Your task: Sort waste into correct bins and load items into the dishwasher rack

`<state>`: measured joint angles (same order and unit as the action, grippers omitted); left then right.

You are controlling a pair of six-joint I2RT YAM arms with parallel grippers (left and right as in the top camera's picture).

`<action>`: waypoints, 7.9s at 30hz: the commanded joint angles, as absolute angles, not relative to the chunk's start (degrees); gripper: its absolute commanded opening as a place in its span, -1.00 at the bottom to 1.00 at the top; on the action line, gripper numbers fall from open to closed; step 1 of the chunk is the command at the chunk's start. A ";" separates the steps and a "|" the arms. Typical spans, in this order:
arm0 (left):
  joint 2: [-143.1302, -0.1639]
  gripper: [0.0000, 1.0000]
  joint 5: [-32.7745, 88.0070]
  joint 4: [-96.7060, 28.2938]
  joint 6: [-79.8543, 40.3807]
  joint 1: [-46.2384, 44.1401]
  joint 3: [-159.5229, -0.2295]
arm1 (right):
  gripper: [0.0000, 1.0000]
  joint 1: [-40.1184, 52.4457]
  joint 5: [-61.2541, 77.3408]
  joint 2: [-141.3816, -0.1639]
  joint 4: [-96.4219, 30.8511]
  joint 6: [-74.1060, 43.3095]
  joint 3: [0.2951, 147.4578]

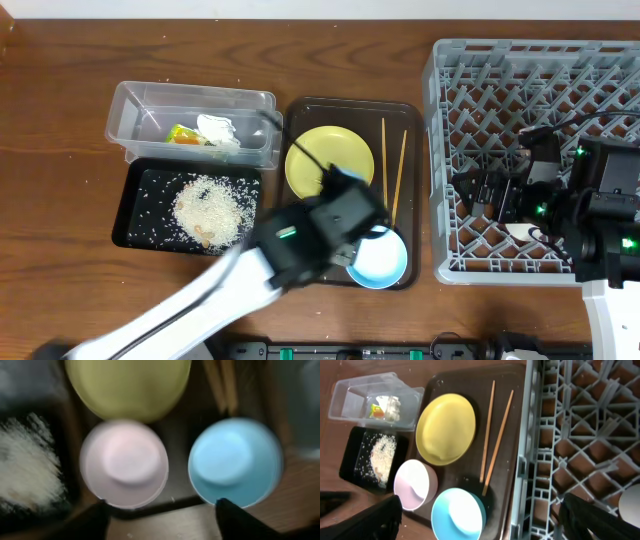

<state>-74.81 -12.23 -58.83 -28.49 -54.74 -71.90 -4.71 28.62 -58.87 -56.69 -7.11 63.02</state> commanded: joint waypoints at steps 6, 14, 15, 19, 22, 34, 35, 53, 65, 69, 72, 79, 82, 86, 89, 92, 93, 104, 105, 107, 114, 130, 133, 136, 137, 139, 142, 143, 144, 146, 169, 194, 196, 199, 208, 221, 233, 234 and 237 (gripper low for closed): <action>-55.20 0.71 -17.26 -59.92 -25.32 -51.92 -73.69 | 0.98 -3.68 28.49 -58.83 -56.36 -6.76 63.96; -46.11 0.76 -17.21 -60.20 -25.34 -51.92 -73.69 | 0.99 -3.68 28.49 -58.83 -56.36 -6.76 63.96; -45.56 0.76 -17.26 -60.84 -25.32 -51.92 -73.69 | 0.98 -3.68 28.49 -58.83 -56.36 -6.76 63.96; -44.62 0.78 -19.40 -62.72 -25.30 -51.92 -73.56 | 0.98 -3.68 28.49 -58.83 -56.36 -6.76 63.96; -44.51 0.79 -25.23 -59.48 -23.49 -51.75 -72.58 | 0.98 -3.68 28.49 -58.83 -56.36 -6.76 63.96; -37.65 0.89 2.46 -32.40 -1.43 -22.00 -56.27 | 0.99 -3.68 28.49 -58.83 -56.36 -6.76 63.96; -36.36 0.89 4.16 -30.46 -1.45 -19.59 -53.84 | 0.98 -3.68 28.49 -58.83 -56.36 -6.76 63.96; -3.86 0.90 11.60 -16.19 -1.50 -4.54 -19.84 | 0.98 -3.68 28.49 -58.83 -56.36 -6.76 63.96; -0.10 0.90 10.87 -16.10 -0.27 -3.49 -12.45 | 0.98 -3.68 28.49 -58.83 -56.36 -6.76 63.96; -0.10 0.90 10.96 -15.20 -0.03 -3.51 -8.64 | 0.99 -3.68 28.49 -58.83 -56.36 -6.76 63.96; -0.10 0.90 10.98 -13.34 -0.03 -3.55 -5.30 | 0.99 -3.68 28.49 -58.85 -56.36 -6.76 63.96; -0.30 0.91 10.96 -12.12 -0.03 -3.55 -3.90 | 0.99 -3.68 28.49 -58.83 -56.36 -6.76 63.96; -0.30 0.91 10.96 -12.10 -0.01 -3.55 -3.90 | 0.98 -3.68 28.49 -58.83 -56.36 -6.76 63.96; -0.30 0.91 10.96 -12.12 -0.03 -3.55 -3.90 | 0.99 -3.68 28.49 -58.83 -56.36 -6.76 63.96; -0.30 0.91 10.96 -12.10 -0.03 -3.55 -3.90 | 0.99 -3.68 28.49 -58.83 -56.36 -6.76 63.96; -0.30 0.91 10.96 -12.10 -0.03 -3.55 -3.90 | 0.98 -3.68 28.49 -58.83 -56.36 -6.76 63.96; -0.30 0.91 10.96 -12.10 -0.03 -3.55 -3.90 | 0.99 -3.68 28.49 -58.83 -56.36 -6.76 63.96; -0.30 0.91 10.96 -12.10 -0.03 -3.55 -3.90 | 0.98 2.15 36.84 -60.95 -47.35 -14.90 63.96; -0.30 0.91 10.96 -12.10 -0.01 -3.55 -3.90 | 0.98 5.50 34.39 -61.91 -48.77 -14.70 63.96; -0.30 0.91 10.96 -12.10 -0.01 -3.55 -3.90 | 0.99 12.93 27.00 -64.14 -51.88 -14.74 63.96; -0.30 0.92 10.94 -12.10 -0.03 -3.55 -3.90 | 0.98 34.13 8.08 -74.15 -52.45 -17.74 63.96; -0.30 0.92 10.94 -12.12 -0.01 -3.55 -3.90 | -0.05 44.75 16.78 -102.52 -26.72 -24.25 63.96; -0.30 0.91 10.94 -12.10 -0.03 -3.55 -3.90 | -0.67 44.82 17.45 -104.18 -26.83 -27.44 63.96; -0.30 0.91 10.94 -12.12 -0.03 -3.55 -3.90 | -0.97 44.40 15.70 -102.37 -27.18 -27.81 63.99; -0.30 0.91 10.96 -12.10 -0.01 -3.55 -3.90 | -0.98 44.10 14.20 -101.08 -27.75 -27.81 64.01; -0.30 0.92 10.96 -12.10 -0.01 -3.55 -3.90 | -0.98 43.00 10.35 -97.76 -29.26 -27.79 64.03; -0.30 0.91 10.96 -12.10 -0.03 -3.55 -3.90 | -0.98 39.99 4.01 -90.26 -32.01 -25.76 64.03; -0.30 0.91 10.94 -12.10 -0.03 -3.55 -3.90 | -0.98 38.74 1.67 -87.39 -32.82 -24.36 64.03; -0.30 0.91 10.96 -12.12 -0.01 -3.55 -3.90 | -0.98 37.43 -1.39 -84.51 -33.69 -23.44 64.03; -0.30 0.92 10.96 -12.10 -0.03 -3.55 -3.90 | -0.98 35.11 -8.67 -79.55 -35.24 -23.35 64.03; -0.30 0.91 10.94 -12.10 -0.01 -3.55 -3.90 | -0.98 7.88 -77.14 -81.17 -18.28 -5.54 64.01; -0.30 0.92 10.96 -12.10 -0.03 -3.55 -3.90 | -0.62 14.02 -76.20 -101.43 -14.72 14.37 64.01; -0.30 0.92 10.94 -12.10 -0.03 -3.55 -3.90 | 0.08 16.10 -76.01 -100.86 -14.26 14.15 64.03; -0.30 0.92 10.94 -12.12 -0.01 -3.55 -3.90 | 0.57 19.68 -72.40 -98.63 -13.91 14.17 64.25; -0.30 0.92 10.96 -12.12 -0.03 -3.55 -3.90 | 0.71 29.78 -27.35 -86.87 -32.73 0.54 69.43; -0.30 0.92 10.96 -12.12 -0.03 -3.55 -3.90 | 0.43 32.69 15.73 -85.97 -61.10 -6.35 65.43; -0.30 0.92 10.94 -12.12 -0.03 -3.55 -3.90 | -0.13 33.04 8.54 -86.37 -48.95 -14.52 48.60; -0.30 0.92 10.96 -12.10 -0.01 -3.55 -3.90 | -0.20 33.04 7.05 -86.37 -48.56 -14.79 48.64; -0.30 0.92 10.96 -12.12 -0.03 -3.55 -3.90 | -0.72 33.01 6.90 -86.35 -47.97 -14.76 48.93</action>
